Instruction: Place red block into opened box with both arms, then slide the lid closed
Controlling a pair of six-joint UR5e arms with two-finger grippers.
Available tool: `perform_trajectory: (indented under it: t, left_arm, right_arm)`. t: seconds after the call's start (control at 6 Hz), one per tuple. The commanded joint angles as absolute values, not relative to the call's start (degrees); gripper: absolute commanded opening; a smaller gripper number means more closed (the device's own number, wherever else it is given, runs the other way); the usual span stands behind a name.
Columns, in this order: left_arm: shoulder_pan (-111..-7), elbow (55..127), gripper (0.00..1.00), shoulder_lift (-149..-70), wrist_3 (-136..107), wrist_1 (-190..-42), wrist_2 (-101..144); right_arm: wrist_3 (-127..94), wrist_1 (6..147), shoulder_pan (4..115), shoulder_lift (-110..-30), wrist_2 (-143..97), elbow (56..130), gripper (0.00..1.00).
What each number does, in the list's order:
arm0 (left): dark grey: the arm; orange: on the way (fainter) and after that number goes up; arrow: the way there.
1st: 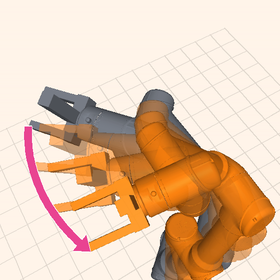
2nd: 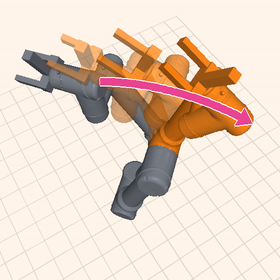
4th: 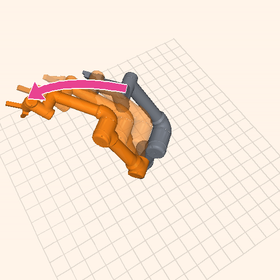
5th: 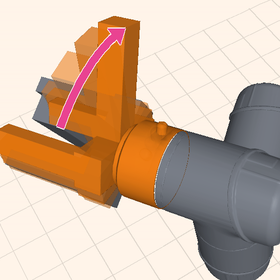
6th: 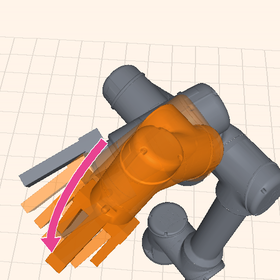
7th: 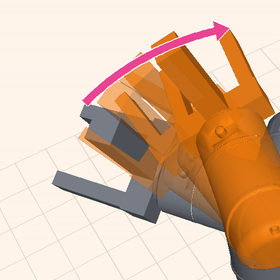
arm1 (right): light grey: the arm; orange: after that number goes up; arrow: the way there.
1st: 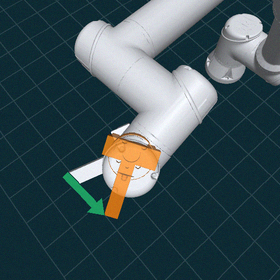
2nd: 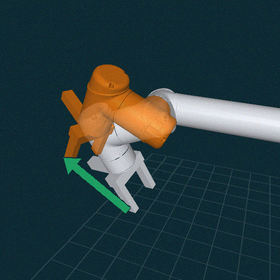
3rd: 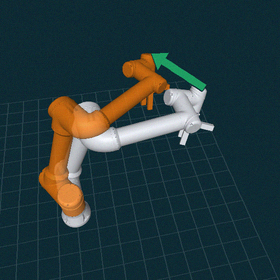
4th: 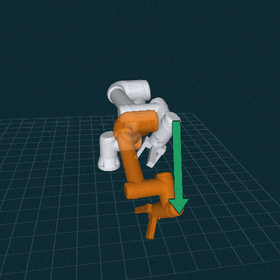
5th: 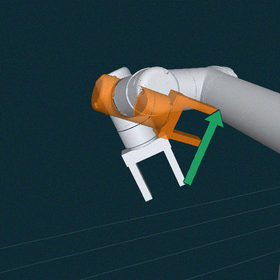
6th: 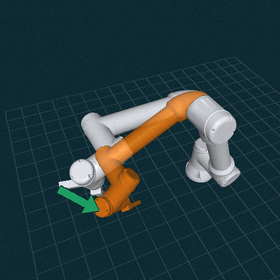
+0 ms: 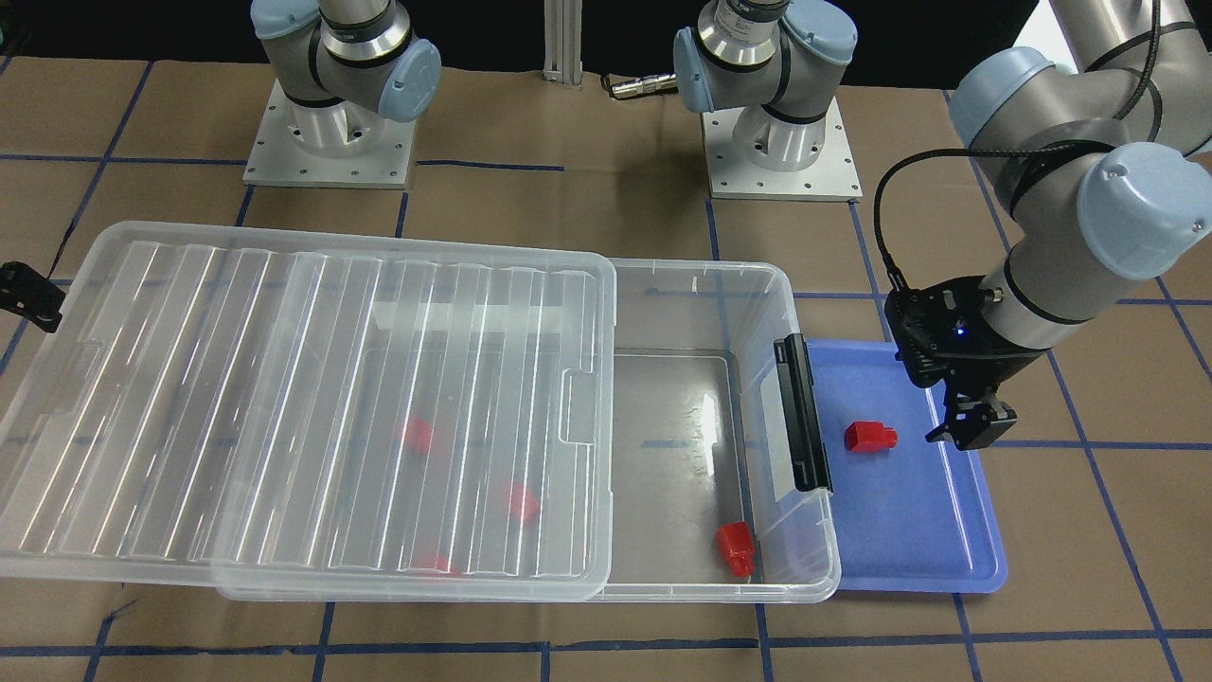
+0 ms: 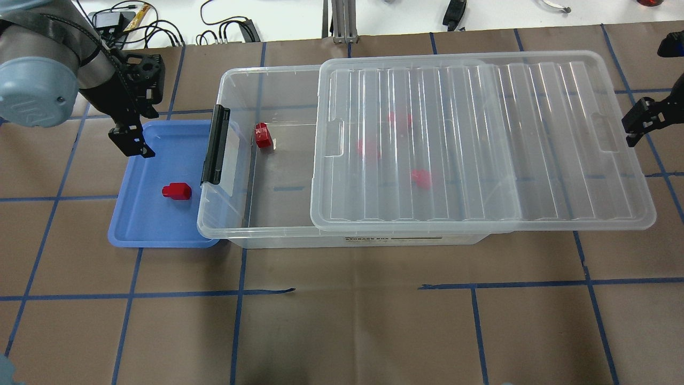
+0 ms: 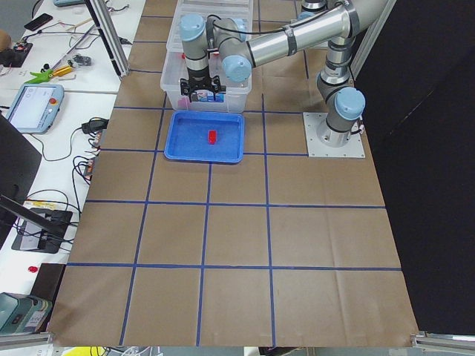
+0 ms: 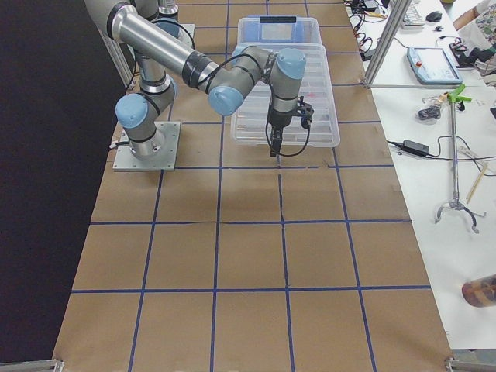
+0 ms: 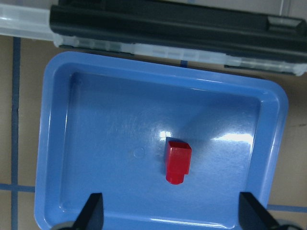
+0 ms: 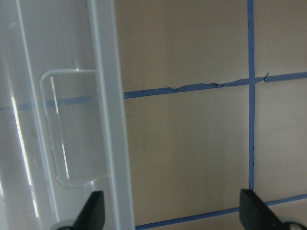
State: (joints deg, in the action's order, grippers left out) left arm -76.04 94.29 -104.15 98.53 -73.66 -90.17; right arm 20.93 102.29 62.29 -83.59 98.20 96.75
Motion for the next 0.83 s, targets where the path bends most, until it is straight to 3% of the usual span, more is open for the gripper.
perform_trajectory:
  t: [0.0,0.67]
  left_arm:
    - [-74.62,96.75,0.98,-108.35,102.12,-69.63,-90.17]
    - [-72.51,107.11,0.98,-112.32,104.33,-54.89,-90.09]
  right_arm:
    - [13.67,90.94,66.33,-88.04,97.74,92.75,1.0]
    - [-8.04,78.66,85.82,-89.47,90.54,82.71,1.0]
